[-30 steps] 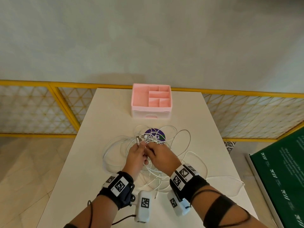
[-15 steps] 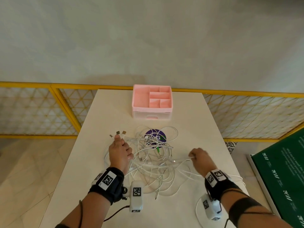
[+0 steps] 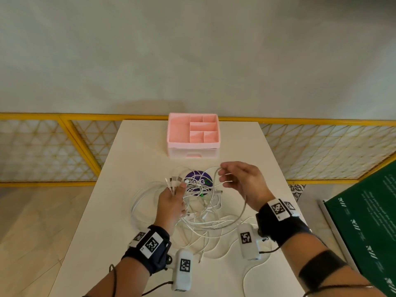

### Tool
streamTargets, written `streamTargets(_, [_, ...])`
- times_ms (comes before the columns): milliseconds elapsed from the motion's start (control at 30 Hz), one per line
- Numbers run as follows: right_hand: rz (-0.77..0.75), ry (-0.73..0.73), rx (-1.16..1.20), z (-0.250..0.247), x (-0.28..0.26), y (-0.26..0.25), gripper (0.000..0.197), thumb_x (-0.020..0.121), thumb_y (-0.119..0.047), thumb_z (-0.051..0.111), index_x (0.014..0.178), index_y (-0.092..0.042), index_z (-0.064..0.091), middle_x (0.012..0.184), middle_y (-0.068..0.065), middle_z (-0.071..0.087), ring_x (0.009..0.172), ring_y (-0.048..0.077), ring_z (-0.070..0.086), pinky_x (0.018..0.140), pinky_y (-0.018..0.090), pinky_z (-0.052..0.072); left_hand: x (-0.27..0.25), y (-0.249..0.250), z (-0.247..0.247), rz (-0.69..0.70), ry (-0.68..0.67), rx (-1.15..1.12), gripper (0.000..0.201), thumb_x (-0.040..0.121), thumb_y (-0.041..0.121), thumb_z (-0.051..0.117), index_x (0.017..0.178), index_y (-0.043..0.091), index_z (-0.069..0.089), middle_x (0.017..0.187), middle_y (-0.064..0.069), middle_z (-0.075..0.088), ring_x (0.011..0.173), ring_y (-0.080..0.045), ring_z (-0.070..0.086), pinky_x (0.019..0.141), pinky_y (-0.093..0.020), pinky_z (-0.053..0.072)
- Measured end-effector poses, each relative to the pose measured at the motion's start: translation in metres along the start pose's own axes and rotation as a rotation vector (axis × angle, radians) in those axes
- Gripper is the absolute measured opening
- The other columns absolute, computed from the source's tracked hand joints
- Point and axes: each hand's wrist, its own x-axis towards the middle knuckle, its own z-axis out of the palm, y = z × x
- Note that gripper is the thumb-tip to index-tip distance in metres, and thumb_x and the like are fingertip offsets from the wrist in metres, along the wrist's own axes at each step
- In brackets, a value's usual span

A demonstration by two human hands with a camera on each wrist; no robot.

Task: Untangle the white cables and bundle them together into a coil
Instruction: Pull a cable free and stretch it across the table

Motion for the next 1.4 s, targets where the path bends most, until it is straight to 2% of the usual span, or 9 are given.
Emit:
streamTargets(233, [0.011, -0.292, -0.194, 0.040, -0.013, 0.033, 0.018, 0.091, 0.011, 0.059, 0.101, -0.005, 0.058, 0.090, 0.021, 0.070, 0.070, 0.024, 0.068, 0.064, 0.031, 0.054, -0.005, 0.009, 0.008, -0.057, -0.099, -0.009, 0.036, 0.096, 0.040, 0.063, 0.080, 0.007, 0.064, 0.052, 0.003, 0.037, 0.044, -0.012, 0.029, 0.042, -0.022, 0.025])
streamTargets(367, [0.174, -0.338, -0.267, 0.040, -0.020, 0.055, 0.020, 0.086, 0.010, 0.063, 0.096, -0.007, 0.059, 0.086, 0.019, 0.072, 0.069, 0.022, 0.068, 0.062, 0.029, 0.052, -0.013, 0.018, 0.008, 0.029, -0.156, 0.075, 0.024, 0.093, 0.017, 0.069, 0.071, 0.011, 0.061, 0.048, 0.000, 0.042, 0.039, -0.011, 0.035, 0.040, -0.020, 0.026])
streamTargets(433, [0.308, -0.288, -0.238, 0.038, -0.020, 0.059, 0.014, 0.086, -0.008, 0.063, 0.100, -0.007, 0.065, 0.091, 0.017, 0.073, 0.075, 0.022, 0.068, 0.064, 0.029, 0.052, -0.013, 0.018, 0.006, 0.061, -0.185, 0.115, 0.028, 0.092, 0.012, 0.070, 0.066, 0.015, 0.060, 0.046, 0.004, 0.039, 0.037, -0.010, 0.033, 0.041, -0.020, 0.026])
streamTargets(600, [0.467, -0.075, 0.224, 0.036, -0.002, 0.054, 0.049, 0.104, -0.043, 0.037, 0.104, -0.001, 0.063, 0.085, 0.014, 0.067, 0.065, 0.025, 0.063, 0.061, 0.035, 0.049, -0.018, 0.010, 0.002, 0.039, -0.312, 0.242, 0.023, 0.087, 0.013, 0.076, 0.072, 0.010, 0.059, 0.051, 0.003, 0.037, 0.042, -0.011, 0.029, 0.044, -0.022, 0.026])
streamTargets(867, [0.491, 0.225, 0.339, 0.024, 0.038, 0.023, 0.035, 0.106, -0.032, 0.043, 0.095, 0.000, 0.053, 0.065, 0.011, 0.053, 0.054, 0.025, 0.057, 0.052, 0.035, 0.057, -0.024, 0.010, -0.016, 0.007, -0.373, 0.258, 0.028, 0.087, 0.011, 0.076, 0.061, 0.018, 0.065, 0.052, 0.003, 0.031, 0.044, -0.011, 0.025, 0.044, -0.023, 0.028])
streamTargets(967, [0.424, 0.135, 0.208, 0.027, 0.031, 0.013, 0.032, 0.107, -0.024, 0.041, 0.097, -0.001, 0.060, 0.050, 0.002, 0.040, 0.042, 0.015, 0.044, 0.045, 0.027, 0.048, -0.025, 0.010, -0.020, 0.018, -0.349, 0.319, 0.025, 0.087, 0.013, 0.076, 0.067, 0.012, 0.061, 0.052, 0.002, 0.034, 0.044, -0.011, 0.029, 0.044, -0.023, 0.032])
streamTargets(1133, [0.087, -0.131, 0.314, 0.047, 0.017, -0.027, 0.022, 0.101, -0.013, 0.043, 0.103, -0.005, 0.064, 0.063, 0.005, 0.039, 0.053, 0.019, 0.040, 0.059, 0.033, 0.042, -0.017, 0.001, -0.021, -0.010, -0.169, 0.309, 0.030, 0.085, 0.018, 0.077, 0.089, -0.009, 0.065, 0.051, 0.005, 0.040, 0.042, -0.009, 0.036, 0.042, -0.022, 0.035])
streamTargets(1300, [0.035, -0.214, 0.319, 0.053, 0.009, -0.044, 0.023, 0.101, -0.026, 0.046, 0.085, -0.014, 0.056, 0.059, 0.000, 0.031, 0.052, 0.014, 0.025, 0.051, 0.028, 0.025, -0.018, 0.007, -0.018, -0.007, -0.156, 0.140, 0.030, 0.088, 0.017, 0.075, 0.060, 0.022, 0.066, 0.054, 0.004, 0.027, 0.048, -0.013, 0.023, 0.045, -0.023, 0.023])
streamTargets(1400, [-0.019, -0.178, 0.134, 0.047, 0.005, -0.035, 0.026, 0.103, -0.028, 0.049, 0.090, -0.008, 0.059, 0.053, -0.002, 0.023, 0.045, 0.012, 0.020, 0.046, 0.025, 0.021, -0.018, 0.011, -0.018, -0.020, -0.118, 0.005, 0.015, 0.091, 0.015, 0.072, 0.076, 0.015, 0.069, 0.059, 0.002, 0.021, 0.050, -0.014, 0.018, 0.046, -0.024, 0.020])
